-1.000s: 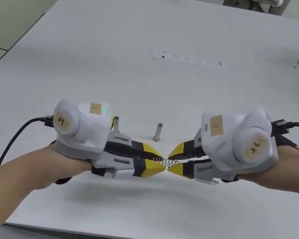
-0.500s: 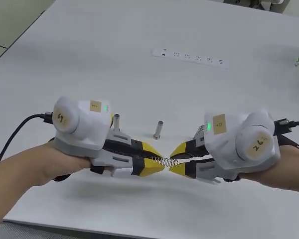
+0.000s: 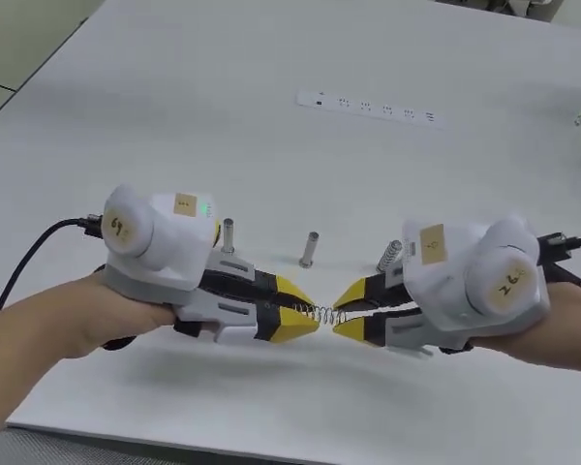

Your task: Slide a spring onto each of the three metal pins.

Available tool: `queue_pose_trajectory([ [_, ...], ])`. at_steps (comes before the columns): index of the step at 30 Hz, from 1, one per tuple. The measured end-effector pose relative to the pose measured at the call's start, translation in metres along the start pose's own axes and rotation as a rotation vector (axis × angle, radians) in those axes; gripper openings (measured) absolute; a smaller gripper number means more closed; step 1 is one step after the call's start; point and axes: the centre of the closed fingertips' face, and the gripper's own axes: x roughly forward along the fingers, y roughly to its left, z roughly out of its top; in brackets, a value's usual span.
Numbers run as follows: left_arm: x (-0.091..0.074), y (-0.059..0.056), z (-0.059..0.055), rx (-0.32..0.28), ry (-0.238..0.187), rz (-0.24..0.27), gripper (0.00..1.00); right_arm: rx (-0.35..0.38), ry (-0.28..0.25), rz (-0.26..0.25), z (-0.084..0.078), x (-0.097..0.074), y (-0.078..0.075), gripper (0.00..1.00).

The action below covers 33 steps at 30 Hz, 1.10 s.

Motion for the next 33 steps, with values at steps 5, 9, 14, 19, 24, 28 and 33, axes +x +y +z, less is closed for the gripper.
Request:
queue_pose_trajectory([
  [5, 0.000, 0.000, -0.003, 0.000, 0.005, 0.002, 0.02, -0.028, -0.016, -0.005, 0.006, -0.007, -0.002, 0.07],
  [9, 0.000, 0.001, -0.002, 0.002, 0.001, 0.004, 0.02, -0.048, -0.026, -0.008, 0.012, -0.011, -0.004, 0.07],
  [14, -0.001, 0.001, -0.004, 0.012, 0.012, 0.007, 0.02, -0.067, -0.045, -0.006, 0.020, -0.013, -0.004, 0.07],
  [19, -0.001, 0.002, -0.006, 0.019, 0.022, 0.013, 0.02, -0.068, -0.065, 0.005, 0.027, -0.014, -0.003, 0.07],
  [24, -0.002, 0.003, -0.006, 0.021, 0.021, 0.018, 0.02, -0.032, -0.108, 0.016, 0.035, -0.015, -0.004, 0.08],
  [28, -0.001, 0.001, -0.006, 0.025, 0.027, 0.015, 0.02, 0.003, -0.138, 0.030, 0.041, -0.016, -0.004, 0.08],
  [33, 0.000, 0.000, -0.005, 0.029, 0.025, 0.016, 0.02, 0.015, -0.173, 0.026, 0.050, -0.016, -0.004, 0.08],
])
